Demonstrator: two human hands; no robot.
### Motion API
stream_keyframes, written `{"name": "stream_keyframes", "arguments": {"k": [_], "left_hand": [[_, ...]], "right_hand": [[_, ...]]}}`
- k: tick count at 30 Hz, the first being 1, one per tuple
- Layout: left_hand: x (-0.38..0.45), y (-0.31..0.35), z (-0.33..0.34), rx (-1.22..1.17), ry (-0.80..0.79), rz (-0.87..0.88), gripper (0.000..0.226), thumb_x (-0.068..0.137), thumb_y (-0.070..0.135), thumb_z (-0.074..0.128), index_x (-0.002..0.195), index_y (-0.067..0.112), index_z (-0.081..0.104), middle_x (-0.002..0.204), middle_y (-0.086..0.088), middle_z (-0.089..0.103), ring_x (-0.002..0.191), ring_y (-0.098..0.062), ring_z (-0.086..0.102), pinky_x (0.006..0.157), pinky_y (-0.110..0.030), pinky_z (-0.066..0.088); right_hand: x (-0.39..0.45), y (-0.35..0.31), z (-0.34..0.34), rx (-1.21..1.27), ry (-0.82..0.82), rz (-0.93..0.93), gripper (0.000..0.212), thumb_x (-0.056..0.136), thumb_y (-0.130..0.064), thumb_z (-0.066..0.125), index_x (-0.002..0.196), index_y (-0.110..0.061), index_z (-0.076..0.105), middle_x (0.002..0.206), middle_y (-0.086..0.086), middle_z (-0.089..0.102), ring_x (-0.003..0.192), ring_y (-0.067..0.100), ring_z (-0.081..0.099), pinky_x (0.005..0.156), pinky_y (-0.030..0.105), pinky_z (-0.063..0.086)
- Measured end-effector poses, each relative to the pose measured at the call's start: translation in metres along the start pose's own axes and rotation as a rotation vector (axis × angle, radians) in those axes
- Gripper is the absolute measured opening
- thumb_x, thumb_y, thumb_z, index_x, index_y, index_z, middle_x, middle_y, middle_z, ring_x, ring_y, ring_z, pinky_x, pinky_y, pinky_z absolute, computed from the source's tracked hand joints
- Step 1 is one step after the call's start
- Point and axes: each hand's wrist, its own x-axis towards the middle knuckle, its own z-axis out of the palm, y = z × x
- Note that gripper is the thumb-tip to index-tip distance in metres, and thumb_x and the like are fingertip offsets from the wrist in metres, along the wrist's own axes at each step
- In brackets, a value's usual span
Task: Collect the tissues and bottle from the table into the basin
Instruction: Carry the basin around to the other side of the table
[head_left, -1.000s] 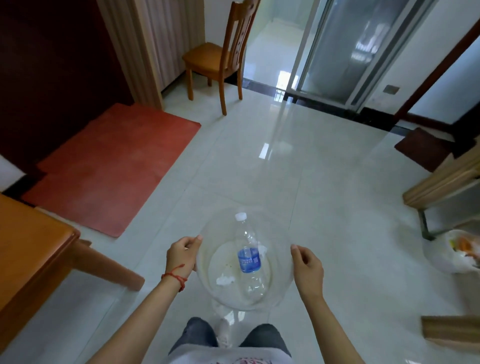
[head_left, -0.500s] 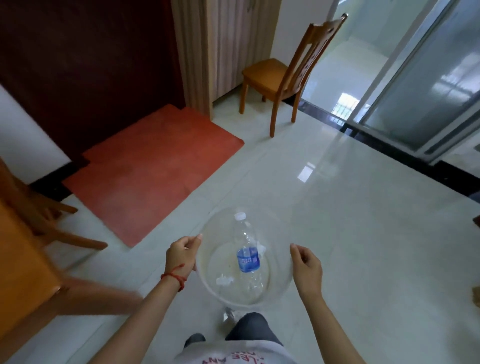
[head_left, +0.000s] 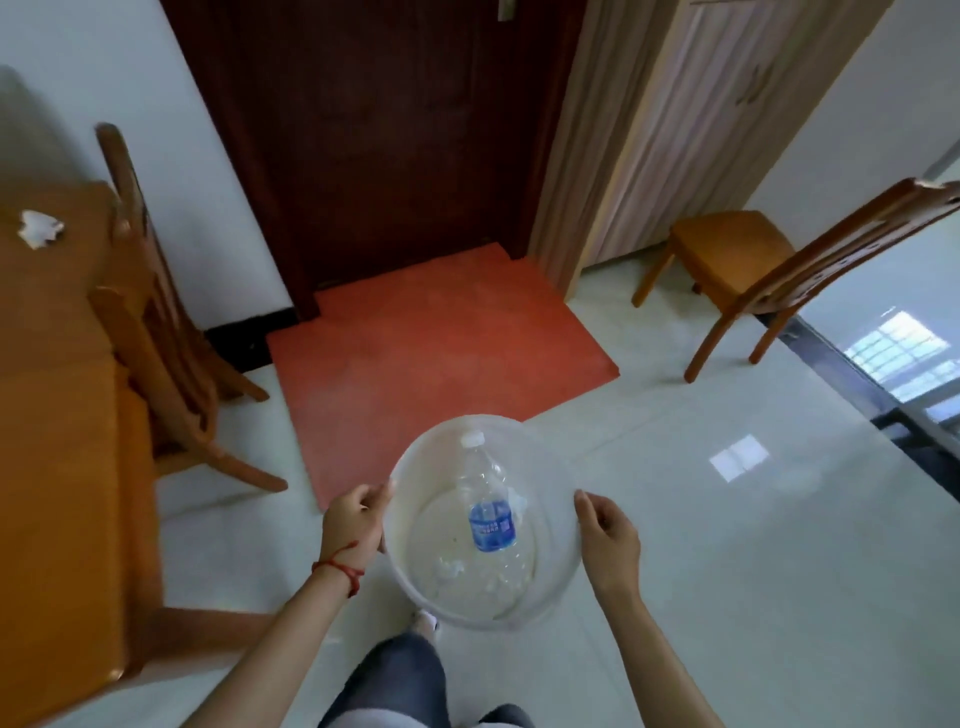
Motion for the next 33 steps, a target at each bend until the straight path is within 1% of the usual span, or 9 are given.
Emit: {"name": "stream_keyframes", "arguments": {"k": [2,5,9,11,14,21,27,30,33], "left_hand": [[0.034,0.004,-0.004,-0.017,0.041,-0.032,0.041,0.086,0.027,0.057,0.049,0.013,0.043,0.030,0.003,0.042,0.030,-0.009,0.047,0.033,-0.012,0.037],[0.085,0.016,-0.013,-0.041,0.100,-0.066,0.036,0.086,0.027,0.056,0.055,0.011,0.049,0.041,-0.001,0.047,0.033,-0.010,0.049,0.033,-0.010,0.037],[0.148,0.037,-0.030,-0.062,0.149,-0.091,0.038,0.085,0.034,0.057,0.056,0.010,0.048,0.050,-0.005,0.049,0.041,-0.008,0.050,0.039,-0.012,0.040],[0.179,0.047,-0.039,-0.073,0.191,-0.096,0.038,0.079,0.042,0.055,0.061,0.008,0.055,0.058,-0.008,0.056,0.057,-0.016,0.057,0.056,-0.026,0.048],[0.214,0.060,-0.048,-0.068,0.253,-0.110,0.047,0.076,0.047,0.052,0.065,0.001,0.057,0.064,-0.018,0.061,0.069,-0.038,0.058,0.068,-0.043,0.050],[0.295,0.097,-0.045,-0.090,0.383,-0.180,0.037,0.070,0.050,0.047,0.051,0.019,0.051,0.056,-0.009,0.057,0.068,-0.038,0.058,0.068,-0.043,0.050],[0.372,0.136,-0.027,-0.156,0.503,-0.257,0.037,0.085,0.032,0.056,0.053,0.015,0.051,0.051,-0.008,0.053,0.065,-0.038,0.057,0.070,-0.049,0.051],[0.403,0.161,-0.024,-0.179,0.541,-0.268,0.040,0.078,0.044,0.054,0.054,0.012,0.053,0.047,-0.009,0.054,0.060,-0.039,0.057,0.066,-0.046,0.051],[0.431,0.177,-0.023,-0.187,0.576,-0.280,0.052,0.071,0.052,0.046,0.066,0.002,0.061,0.049,-0.013,0.057,0.061,-0.039,0.061,0.067,-0.041,0.051]], "right_hand": [[0.031,-0.020,0.024,-0.023,-0.037,-0.024,0.015,0.090,-0.022,0.053,0.090,-0.017,0.067,0.081,-0.012,0.064,0.079,0.003,0.058,0.071,0.022,0.045],[0.075,-0.055,0.062,-0.035,-0.103,-0.056,0.014,0.090,-0.020,0.052,0.088,-0.018,0.065,0.079,-0.014,0.063,0.076,-0.001,0.057,0.061,0.014,0.040],[0.130,-0.097,0.111,-0.080,-0.174,-0.079,0.023,0.090,-0.024,0.051,0.074,-0.010,0.061,0.065,-0.004,0.058,0.061,0.013,0.052,0.056,0.021,0.039],[0.157,-0.117,0.134,-0.089,-0.188,-0.092,0.038,0.090,-0.026,0.052,0.061,-0.002,0.047,0.057,0.001,0.043,0.056,0.017,0.038,0.052,0.029,0.031],[0.191,-0.146,0.162,-0.118,-0.218,-0.117,0.042,0.089,-0.026,0.054,0.053,-0.013,0.036,0.053,-0.002,0.036,0.054,0.014,0.032,0.052,0.030,0.029],[0.293,-0.198,0.224,-0.179,-0.338,-0.192,0.040,0.088,-0.028,0.055,0.054,-0.008,0.045,0.051,0.003,0.043,0.050,0.016,0.036,0.051,0.029,0.031],[0.384,-0.252,0.267,-0.178,-0.461,-0.251,0.024,0.088,-0.024,0.055,0.066,-0.016,0.063,0.056,0.000,0.057,0.049,0.013,0.045,0.049,0.028,0.038],[0.421,-0.286,0.284,-0.184,-0.498,-0.308,0.023,0.088,-0.021,0.054,0.069,-0.012,0.063,0.061,0.001,0.057,0.054,0.013,0.045,0.046,0.021,0.036],[0.450,-0.316,0.304,-0.232,-0.545,-0.332,0.027,0.087,-0.024,0.053,0.060,-0.025,0.057,0.058,-0.007,0.053,0.053,0.009,0.045,0.046,0.019,0.035]]}}
